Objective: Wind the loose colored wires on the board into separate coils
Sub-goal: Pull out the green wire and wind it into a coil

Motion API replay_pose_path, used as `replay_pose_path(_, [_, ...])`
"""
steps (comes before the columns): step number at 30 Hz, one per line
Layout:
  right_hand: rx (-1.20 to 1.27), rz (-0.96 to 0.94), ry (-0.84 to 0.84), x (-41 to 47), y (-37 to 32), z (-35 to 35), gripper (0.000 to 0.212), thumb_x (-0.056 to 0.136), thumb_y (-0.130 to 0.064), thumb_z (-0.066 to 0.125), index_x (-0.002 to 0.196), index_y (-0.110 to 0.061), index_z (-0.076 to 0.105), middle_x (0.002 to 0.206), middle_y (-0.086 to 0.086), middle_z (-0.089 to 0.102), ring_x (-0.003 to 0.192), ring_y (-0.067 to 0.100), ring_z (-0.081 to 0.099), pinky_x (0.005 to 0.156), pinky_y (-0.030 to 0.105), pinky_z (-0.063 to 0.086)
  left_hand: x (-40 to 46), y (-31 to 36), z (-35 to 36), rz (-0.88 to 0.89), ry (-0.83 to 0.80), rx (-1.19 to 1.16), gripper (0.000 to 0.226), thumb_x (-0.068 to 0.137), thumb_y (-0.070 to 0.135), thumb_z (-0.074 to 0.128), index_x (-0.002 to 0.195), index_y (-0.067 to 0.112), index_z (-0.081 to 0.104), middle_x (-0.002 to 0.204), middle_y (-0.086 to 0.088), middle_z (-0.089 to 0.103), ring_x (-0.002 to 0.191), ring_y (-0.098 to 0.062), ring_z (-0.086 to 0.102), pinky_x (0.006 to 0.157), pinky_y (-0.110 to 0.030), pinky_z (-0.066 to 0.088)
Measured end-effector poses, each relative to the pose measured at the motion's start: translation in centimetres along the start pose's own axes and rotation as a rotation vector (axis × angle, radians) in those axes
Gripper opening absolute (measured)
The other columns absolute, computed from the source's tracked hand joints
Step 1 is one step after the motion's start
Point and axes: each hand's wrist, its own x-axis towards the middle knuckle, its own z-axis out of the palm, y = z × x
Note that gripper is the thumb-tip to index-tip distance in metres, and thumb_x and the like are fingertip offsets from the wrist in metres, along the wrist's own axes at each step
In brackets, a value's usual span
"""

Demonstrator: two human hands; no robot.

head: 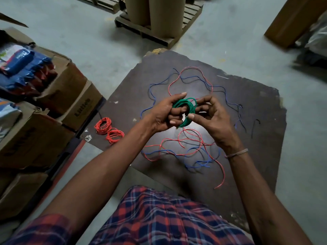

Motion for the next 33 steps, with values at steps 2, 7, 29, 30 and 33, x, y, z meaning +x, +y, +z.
replay_pose_path(2, [0.023, -0.002, 0.062, -0.4, 0.9, -1.3, 0.041, 0.085, -0.008, 0.081, 0.116, -0.012, 0.054, 0.092, -0.003, 0.069, 0.091, 0.015, 0.067, 0.088, 0.04, 0.057, 1.8, -0.4, 1.6, 0.01, 0.092, 0.061, 0.058, 0.104, 0.044, 0.046, 0.056, 0.013, 0.053, 0.039, 0.009, 0.023, 0.03, -0.006, 0.013, 0.034, -0.018, 0.015])
replay_pose_path(7, [0.093, 0.018, 0.197, -1.3, 3.2, -4.0, 0.043, 0.088, -0.006, 0.078, 0.121, -0.005, 0.05, 0.088, 0.006, 0.073, 0.088, 0.024, 0.07, 0.087, 0.039, 0.056, 5.8, -2.2, 4.4, 0.066, 0.255, 0.152, 0.037, 0.103, 0.038, 0.054, 0.072, 0.021, 0.04, 0.05, 0.007, 0.024, 0.037, -0.007, 0.015, 0.036, -0.018, 0.019])
replay_pose_path(29, [-0.615, 0.607, 0.507, -12.4, 18.9, -17.8, 0.015, 0.08, -0.009, 0.079, 0.085, -0.02, 0.069, 0.086, 0.006, 0.069, 0.083, 0.028, 0.066, 0.091, 0.045, 0.056, 14.4, -13.2, 6.3, 0.008, 0.156, 0.193, 0.035, 0.108, 0.024, 0.05, 0.075, 0.021, 0.037, 0.058, 0.004, 0.041, 0.044, -0.006, 0.023, 0.043, -0.019, 0.022])
replay_pose_path(30, [-0.693, 0.628, 0.474, -13.0, 19.2, -18.3, 0.011, 0.079, -0.01, 0.08, 0.084, -0.014, 0.071, 0.088, 0.011, 0.07, 0.09, 0.034, 0.067, 0.094, 0.045, 0.055, 14.6, -13.4, 6.4, 0.002, 0.156, 0.192, 0.035, 0.108, 0.024, 0.05, 0.075, 0.021, 0.037, 0.058, 0.004, 0.041, 0.044, -0.006, 0.023, 0.043, -0.019, 0.023])
replay_pose_path(33, [-0.868, 0.715, 0.347, -14.3, 19.1, -19.2, 0.013, 0.078, -0.012, 0.083, 0.087, -0.012, 0.074, 0.108, 0.017, 0.066, 0.111, 0.039, 0.059, 0.094, 0.035, 0.049, 14.8, -13.8, 6.6, -0.011, 0.158, 0.2, 0.035, 0.108, 0.024, 0.05, 0.075, 0.021, 0.036, 0.059, 0.002, 0.041, 0.044, -0.007, 0.023, 0.042, -0.018, 0.025])
